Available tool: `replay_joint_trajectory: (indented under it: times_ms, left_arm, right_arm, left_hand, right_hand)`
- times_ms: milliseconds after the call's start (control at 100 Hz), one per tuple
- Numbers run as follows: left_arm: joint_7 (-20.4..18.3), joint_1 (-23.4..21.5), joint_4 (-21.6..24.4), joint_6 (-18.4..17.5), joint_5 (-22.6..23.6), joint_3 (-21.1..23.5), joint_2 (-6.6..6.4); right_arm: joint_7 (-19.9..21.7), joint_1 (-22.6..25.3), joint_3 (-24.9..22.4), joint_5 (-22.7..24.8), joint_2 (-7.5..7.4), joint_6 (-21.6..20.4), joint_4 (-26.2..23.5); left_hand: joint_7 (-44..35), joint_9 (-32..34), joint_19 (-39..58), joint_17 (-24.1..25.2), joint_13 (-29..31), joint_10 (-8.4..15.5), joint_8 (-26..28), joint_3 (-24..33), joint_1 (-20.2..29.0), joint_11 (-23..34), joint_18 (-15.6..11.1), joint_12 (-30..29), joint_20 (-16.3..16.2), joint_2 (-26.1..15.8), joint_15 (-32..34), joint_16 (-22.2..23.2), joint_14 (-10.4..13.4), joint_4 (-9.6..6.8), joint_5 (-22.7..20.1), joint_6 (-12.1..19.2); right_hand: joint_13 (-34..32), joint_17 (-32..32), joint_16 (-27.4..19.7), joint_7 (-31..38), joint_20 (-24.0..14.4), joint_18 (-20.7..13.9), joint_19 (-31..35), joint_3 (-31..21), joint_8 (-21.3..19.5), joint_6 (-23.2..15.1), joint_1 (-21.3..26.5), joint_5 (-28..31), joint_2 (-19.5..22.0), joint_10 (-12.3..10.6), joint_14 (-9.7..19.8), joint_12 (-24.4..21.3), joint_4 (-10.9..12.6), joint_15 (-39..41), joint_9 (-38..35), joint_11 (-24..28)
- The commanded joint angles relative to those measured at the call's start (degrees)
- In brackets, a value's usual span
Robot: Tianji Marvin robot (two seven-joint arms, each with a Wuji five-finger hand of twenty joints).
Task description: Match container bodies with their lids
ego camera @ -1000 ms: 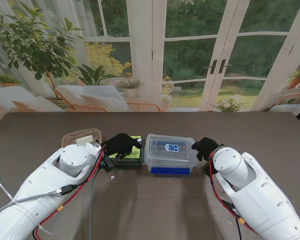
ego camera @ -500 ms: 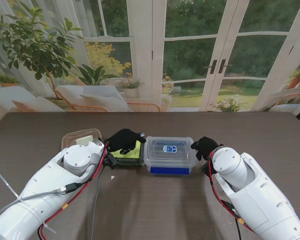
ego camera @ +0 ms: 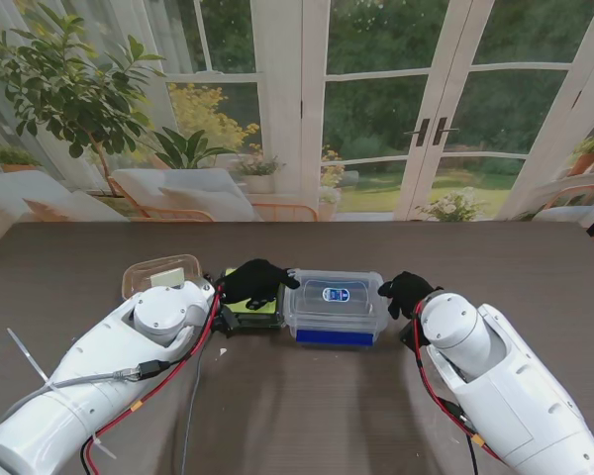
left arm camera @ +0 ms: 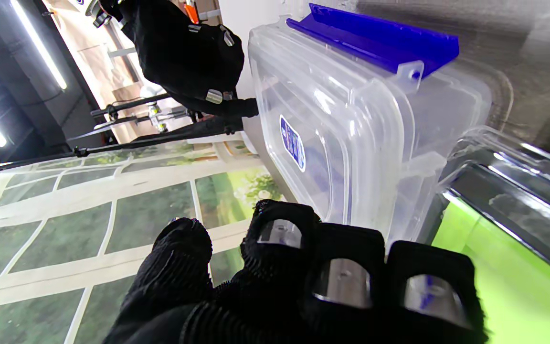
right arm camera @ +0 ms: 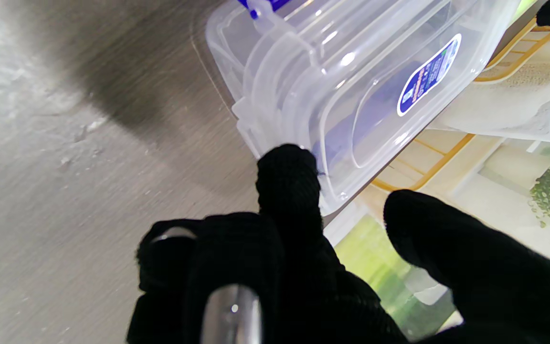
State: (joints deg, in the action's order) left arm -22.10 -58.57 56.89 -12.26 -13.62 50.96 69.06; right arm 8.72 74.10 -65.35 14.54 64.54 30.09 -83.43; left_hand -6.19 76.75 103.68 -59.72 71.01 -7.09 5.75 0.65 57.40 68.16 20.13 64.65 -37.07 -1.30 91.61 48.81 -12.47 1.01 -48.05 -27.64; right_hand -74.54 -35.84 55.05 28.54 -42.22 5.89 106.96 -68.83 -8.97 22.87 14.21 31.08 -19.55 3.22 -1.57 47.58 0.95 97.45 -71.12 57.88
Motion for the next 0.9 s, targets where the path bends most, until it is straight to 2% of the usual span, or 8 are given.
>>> replay_joint_trajectory:
  times_ms: [0,500,890]
  left_arm:
    - [-1.4,-0.1,0.3,0.0,-0.2,0.0,0.32]
    - [-3.3,-1.2,0.8,0.1,-0.5,-0.3,-0.25]
    - [-3.9,-2.2,2.1,1.4,-0.5,-0.1,-0.69]
  right_arm:
    - [1.1,0.8,0.4,0.1,0.49,-0.4,-0.7]
    - [-0.9,2.2,-0.2,1.6,0.73,-1.6,-1.2]
    - [-2.4,2.5,-1.0,2.5,0.98,-1.4,-1.6]
  left_hand:
    - [0.2,1.0,14.5,-1.9,1.7,-0.7,0.2,-1.1,-1.0,0.6,-0.4,-0.6,0.3,-2.1,2.2,-0.3,0.0,-0.30,-1.1,0.0]
    - [0.3,1.0,14.1,-1.9,1.7,-1.0,0.2,-1.1,-1.0,0.0,0.2,-0.7,0.4,-2.2,1.7,-0.3,-0.4,-0.30,-1.0,-0.1]
    - [0.3,1.0,13.7,-1.8,1.6,-1.2,0.2,-1.2,-1.1,-0.3,0.6,-0.8,0.4,-2.2,1.4,-0.3,-0.8,-0.29,-0.8,-0.1]
  right_hand:
    - [-0.7,-32.9,-0.1,2.9,1.2,0.0,12.7,0.6,-0.8,-10.1,-2.4,1.9,1.0,4.8,2.9,-0.4,-1.0,1.6,-2.9,0.3]
    - [-0.7,-32.8,-0.1,2.7,1.3,0.2,12.5,0.6,-0.8,-10.4,-2.6,1.6,0.8,4.9,2.9,-0.4,-1.1,1.6,-3.0,0.3]
    - [-0.7,-32.7,-0.2,3.0,1.4,1.2,12.4,0.8,-1.0,-10.4,-2.9,-1.4,0.6,5.0,2.1,-0.5,-1.2,1.6,-3.1,0.1]
